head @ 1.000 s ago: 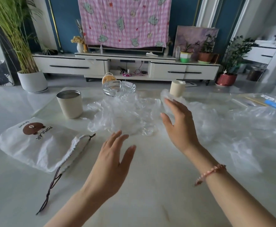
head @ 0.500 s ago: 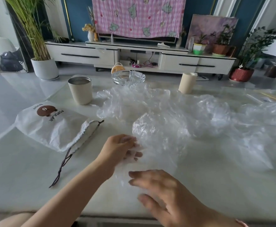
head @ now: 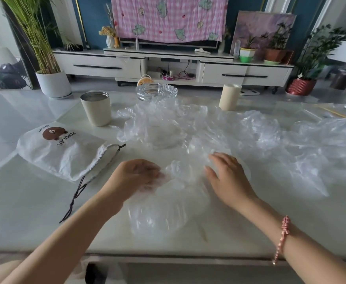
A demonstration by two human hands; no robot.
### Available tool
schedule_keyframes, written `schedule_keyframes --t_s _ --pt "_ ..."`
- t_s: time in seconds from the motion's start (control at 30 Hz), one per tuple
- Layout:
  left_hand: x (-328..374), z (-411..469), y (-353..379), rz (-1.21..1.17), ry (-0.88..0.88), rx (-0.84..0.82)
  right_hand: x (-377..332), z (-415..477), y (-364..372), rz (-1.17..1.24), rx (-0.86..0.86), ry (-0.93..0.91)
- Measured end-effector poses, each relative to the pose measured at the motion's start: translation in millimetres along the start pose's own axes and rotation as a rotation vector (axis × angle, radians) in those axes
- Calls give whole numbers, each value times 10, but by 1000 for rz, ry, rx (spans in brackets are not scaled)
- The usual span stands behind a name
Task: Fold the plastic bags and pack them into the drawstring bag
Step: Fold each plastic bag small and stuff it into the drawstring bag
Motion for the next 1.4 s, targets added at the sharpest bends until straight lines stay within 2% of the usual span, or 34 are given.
schedule_keyframes --t_s 0.07,0.13,0.23,0.27,0.33,0.4,0.47,0.53,0.57,0.63,0.73,0.83,0.9,0.97,1.03,1.1,1.13,1.23,1.33,1.4 --pt "37 -59 -80 63 88 -55 -109 7 -57 429 128 89" --pt "82 -139 -135 93 176 -136 -271 9 -104 830 31 226" --pt "109 -204 -184 81 228 -176 -360 5 -77 962 -208 321" --pt "107 -212 -194 77 228 -177 -374 12 -69 974 -222 313" --pt "89 -213 -210 71 216 -149 -399 45 -18 1024 -116 265" --pt "52 -180 -233 15 193 -49 -406 77 20 980 79 226" --pt "-13 -121 -277 -9 178 140 -390 76 50 844 255 165" --pt "-70 -64 -337 27 196 305 -420 40 56 700 346 60" --pt "-98 -38 -364 75 215 356 -455 9 83 662 341 11" --pt "-153 18 -414 244 258 418 -555 -67 172 682 219 -38" --pt "-206 -7 -512 666 303 546 -624 -126 272 635 16 -14" --pt "-182 -144 -485 916 463 636 -502 -85 233 459 8 23" --pt "-159 -273 -356 919 589 607 -399 -36 207 274 27 76" --pt "-227 -305 -202 930 632 454 -384 -18 197 116 92 98" --pt "-351 -241 -76 990 637 288 -525 -40 155 135 212 -2" --pt "-458 -135 -58 1083 639 248 -777 -49 136 248 277 -137" --pt "-484 -86 -68 1109 616 228 -903 -36 141 329 249 -172" --pt "-562 -23 -95 1139 581 140 -1208 18 307 492 -6 -162" --pt "-680 -60 -89 1304 585 170 -1240 -17 550 311 -147 -186" --pt "-738 -77 -136 1317 534 173 -1163 -90 634 155 -216 -202"
Point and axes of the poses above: each hand's wrist, its own z-axis towards the middle knuckle, its own y-axis out of the palm, x = y × z, the point moved 2 cm from there along z, towards the middle knuckle, and after that the axes turned 11 degrees about -y, right-handed, at the moved point
